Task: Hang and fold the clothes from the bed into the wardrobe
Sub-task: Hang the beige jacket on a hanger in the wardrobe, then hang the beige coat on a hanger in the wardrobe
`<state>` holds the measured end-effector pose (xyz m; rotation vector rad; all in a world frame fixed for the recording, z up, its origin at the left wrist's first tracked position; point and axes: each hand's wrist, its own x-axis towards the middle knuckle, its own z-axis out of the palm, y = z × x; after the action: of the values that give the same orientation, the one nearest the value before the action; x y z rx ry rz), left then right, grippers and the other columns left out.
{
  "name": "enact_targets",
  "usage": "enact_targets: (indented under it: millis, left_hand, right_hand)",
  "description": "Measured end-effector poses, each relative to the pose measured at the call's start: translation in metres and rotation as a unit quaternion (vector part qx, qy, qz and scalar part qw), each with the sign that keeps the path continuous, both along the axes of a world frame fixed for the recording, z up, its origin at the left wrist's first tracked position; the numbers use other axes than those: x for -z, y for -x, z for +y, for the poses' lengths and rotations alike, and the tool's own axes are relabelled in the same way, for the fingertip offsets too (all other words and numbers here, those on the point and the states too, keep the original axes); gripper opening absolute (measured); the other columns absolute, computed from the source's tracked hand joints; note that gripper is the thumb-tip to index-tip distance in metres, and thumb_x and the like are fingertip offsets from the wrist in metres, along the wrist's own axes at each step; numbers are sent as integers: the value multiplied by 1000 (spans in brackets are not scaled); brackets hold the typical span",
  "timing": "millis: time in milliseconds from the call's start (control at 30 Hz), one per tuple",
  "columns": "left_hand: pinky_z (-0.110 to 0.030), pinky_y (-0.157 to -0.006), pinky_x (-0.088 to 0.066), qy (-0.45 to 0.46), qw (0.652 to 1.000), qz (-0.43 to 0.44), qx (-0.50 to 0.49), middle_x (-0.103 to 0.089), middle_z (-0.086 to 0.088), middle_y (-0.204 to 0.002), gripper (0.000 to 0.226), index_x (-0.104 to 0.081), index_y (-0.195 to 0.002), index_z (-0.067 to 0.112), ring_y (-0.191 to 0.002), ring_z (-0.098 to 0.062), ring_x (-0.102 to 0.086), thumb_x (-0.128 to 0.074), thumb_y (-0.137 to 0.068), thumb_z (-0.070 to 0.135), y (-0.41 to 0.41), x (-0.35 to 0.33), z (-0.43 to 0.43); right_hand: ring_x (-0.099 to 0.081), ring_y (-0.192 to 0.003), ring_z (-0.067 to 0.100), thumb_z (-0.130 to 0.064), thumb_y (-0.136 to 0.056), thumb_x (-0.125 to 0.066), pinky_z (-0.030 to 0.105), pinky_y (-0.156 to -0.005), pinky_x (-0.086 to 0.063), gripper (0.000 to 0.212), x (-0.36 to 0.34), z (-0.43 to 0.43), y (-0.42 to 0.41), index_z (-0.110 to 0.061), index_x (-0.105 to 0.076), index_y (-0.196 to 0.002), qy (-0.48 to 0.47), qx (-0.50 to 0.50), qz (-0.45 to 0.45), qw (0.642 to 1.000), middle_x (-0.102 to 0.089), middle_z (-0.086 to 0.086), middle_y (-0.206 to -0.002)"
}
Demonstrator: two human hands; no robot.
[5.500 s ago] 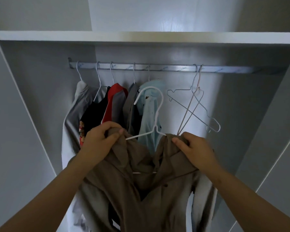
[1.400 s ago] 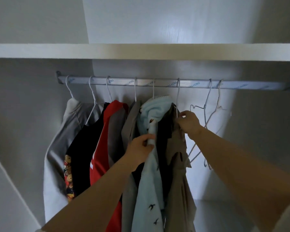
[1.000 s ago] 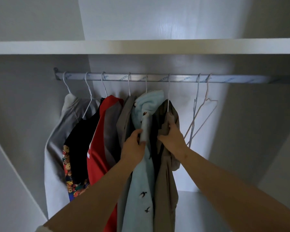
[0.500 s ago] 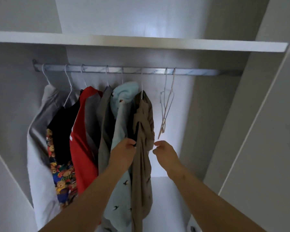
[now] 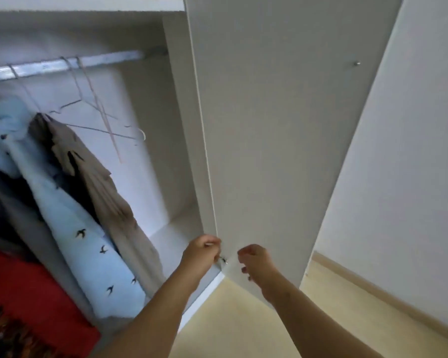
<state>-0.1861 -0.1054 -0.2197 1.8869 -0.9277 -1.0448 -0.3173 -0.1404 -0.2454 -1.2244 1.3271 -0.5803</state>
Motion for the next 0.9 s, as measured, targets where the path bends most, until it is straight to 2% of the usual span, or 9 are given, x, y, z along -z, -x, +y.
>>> enact_targets:
  millis: [100, 200, 400, 533, 767, 900]
  left_hand:
    - [-22, -58, -41, -19, 996, 22, 80, -65, 3, -81, 17, -60, -80, 27, -68, -9, -62, -52, -91, 18, 61, 13, 7]
    - [-24, -65, -43, -32, 988, 22, 149, -66, 4, -87, 13, -59, -84, 29, -75, -11, -64, -51, -92, 23, 123, 27, 17]
    - [-23, -62, -43, -59, 960, 20, 275, -65, 3, -83, 11, -61, -88, 27, -75, -11, -65, -50, -91, 26, 271, 51, 52]
    - [-22, -59, -40, -81, 928, 17, 363, -62, 4, -76, 10, -59, -88, 24, -66, -11, -60, -51, -92, 23, 392, 66, 101]
    - [-13, -43, -35, -109, 856, 16, 504, -58, 6, -70, 17, -57, -81, 23, -54, -6, -53, -50, -92, 13, 585, 80, 195]
    - [-17, -48, -36, -122, 816, 6, 565, -58, 5, -72, 17, -57, -82, 22, -56, -7, -53, -49, -93, 11, 666, 79, 236]
  right_hand:
    - [-43, -70, 19, -2, -83, -46, 28, -60, -31, 20, 14, 36, 68, -14, -52, -68, -35, 95, 8, 995, -48, 9, -74]
    - [-41, -63, 19, -2, -83, -44, 23, -54, -29, 16, 23, 69, 133, -12, -51, -73, -62, 175, -3, 983, -48, 8, -73]
    - [-45, -55, 11, -3, -89, -43, 18, -46, -30, 14, 38, 150, 266, -11, -53, -85, -87, 319, -21, 944, -49, 0, -70]
    - [-48, -58, 13, -5, -87, -45, 19, -50, -33, 16, 47, 228, 374, -13, -57, -82, -102, 428, -16, 898, -53, 1, -73]
    - [-52, -66, 17, -7, -87, -45, 22, -54, -38, 15, 64, 357, 543, -11, -59, -88, -103, 578, -11, 809, -56, 3, -77]
    - [-53, -68, 18, -8, -86, -45, 22, -56, -38, 14, 72, 413, 605, -13, -59, -87, -116, 642, -23, 757, -58, 4, -80]
